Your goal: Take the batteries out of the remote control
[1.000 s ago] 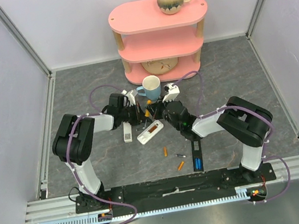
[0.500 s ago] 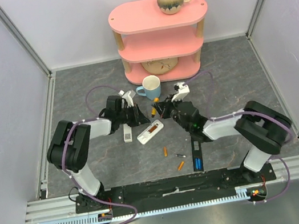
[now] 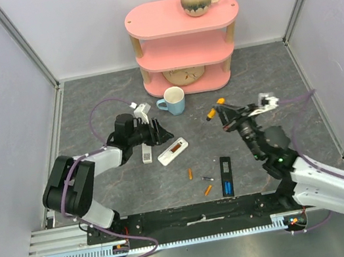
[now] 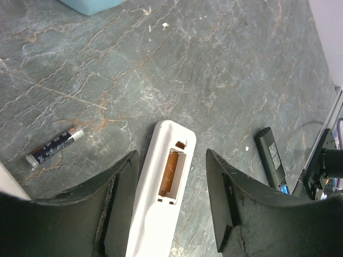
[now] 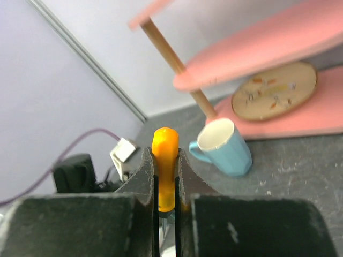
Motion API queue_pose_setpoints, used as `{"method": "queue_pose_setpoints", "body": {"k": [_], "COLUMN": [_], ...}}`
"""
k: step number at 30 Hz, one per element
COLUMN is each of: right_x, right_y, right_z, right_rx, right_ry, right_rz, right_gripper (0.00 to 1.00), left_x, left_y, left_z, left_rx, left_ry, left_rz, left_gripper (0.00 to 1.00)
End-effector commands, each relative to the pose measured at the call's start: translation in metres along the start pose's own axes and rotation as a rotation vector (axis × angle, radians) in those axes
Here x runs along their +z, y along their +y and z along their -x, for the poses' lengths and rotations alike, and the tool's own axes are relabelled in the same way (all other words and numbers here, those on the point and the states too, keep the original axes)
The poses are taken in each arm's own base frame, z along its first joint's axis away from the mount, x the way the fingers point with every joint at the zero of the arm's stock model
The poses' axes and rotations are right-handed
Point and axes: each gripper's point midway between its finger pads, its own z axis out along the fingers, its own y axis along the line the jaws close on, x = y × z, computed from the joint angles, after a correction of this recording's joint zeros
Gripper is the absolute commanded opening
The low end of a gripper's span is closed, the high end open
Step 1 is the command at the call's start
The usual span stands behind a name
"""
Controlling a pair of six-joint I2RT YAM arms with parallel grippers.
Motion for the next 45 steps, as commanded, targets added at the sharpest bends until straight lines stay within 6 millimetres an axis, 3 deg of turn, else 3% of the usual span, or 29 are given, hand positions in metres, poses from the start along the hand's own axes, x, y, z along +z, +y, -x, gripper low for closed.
{"method": "queue_pose_setpoints", "body": {"k": [1, 6, 9, 10, 12, 13, 17, 22, 28, 39, 45], "right_x": [-0.030, -0.047, -0.052, -0.053, -0.055, -0.057, -0.062, -0.073, -0.085, -0.092, -0.092], "right_y": [-0.020, -0.023, -0.022, -0.021, -0.021, -0.020, -0.020, -0.020, -0.021, -0.023, -0.024], "right_z": [0.030, 0.052, 0.059, 0.062, 0.065, 0.068, 0.074, 0.092, 0.113, 0.125, 0.127], "right_rx": [-0.051, -0.067, -0.076, -0.072, -0.066, -0.058, -0.057, -0.042, -0.045, -0.052, -0.061], "right_ry": [-0.032, -0.038, -0.037, -0.045, -0.051, -0.061, -0.071, -0.117, -0.163, -0.188, -0.191], "right_rz": [-0.090, -0.120, -0.125, -0.125, -0.123, -0.117, -0.119, -0.118, -0.132, -0.146, -0.155], "right_gripper": [0.00, 0.00, 0.00, 0.00, 0.00, 0.00, 0.00, 0.00, 0.00, 0.00, 0.00], "left_x": [-0.005, 0.004, 0.016, 0.021, 0.028, 0.033, 0.045, 0.068, 0.081, 0.095, 0.100], "left_y": [-0.027, -0.046, -0.068, -0.083, -0.088, -0.099, -0.113, -0.135, -0.159, -0.178, -0.168], "left_z": [0.018, 0.004, -0.011, -0.001, -0.027, -0.023, -0.059, -0.099, -0.125, -0.158, -0.172], "left_rx": [0.069, 0.101, 0.187, 0.214, 0.237, 0.248, 0.309, 0.316, 0.339, 0.385, 0.406], "left_ry": [-0.079, -0.034, 0.036, 0.029, 0.120, 0.120, 0.220, 0.299, 0.325, 0.364, 0.412], "left_rz": [-0.081, -0.011, 0.100, 0.109, 0.201, 0.207, 0.342, 0.328, 0.274, 0.256, 0.313], "left_gripper": [0.60, 0.62, 0.66, 0.67, 0.68, 0.68, 0.72, 0.74, 0.75, 0.75, 0.74]}}
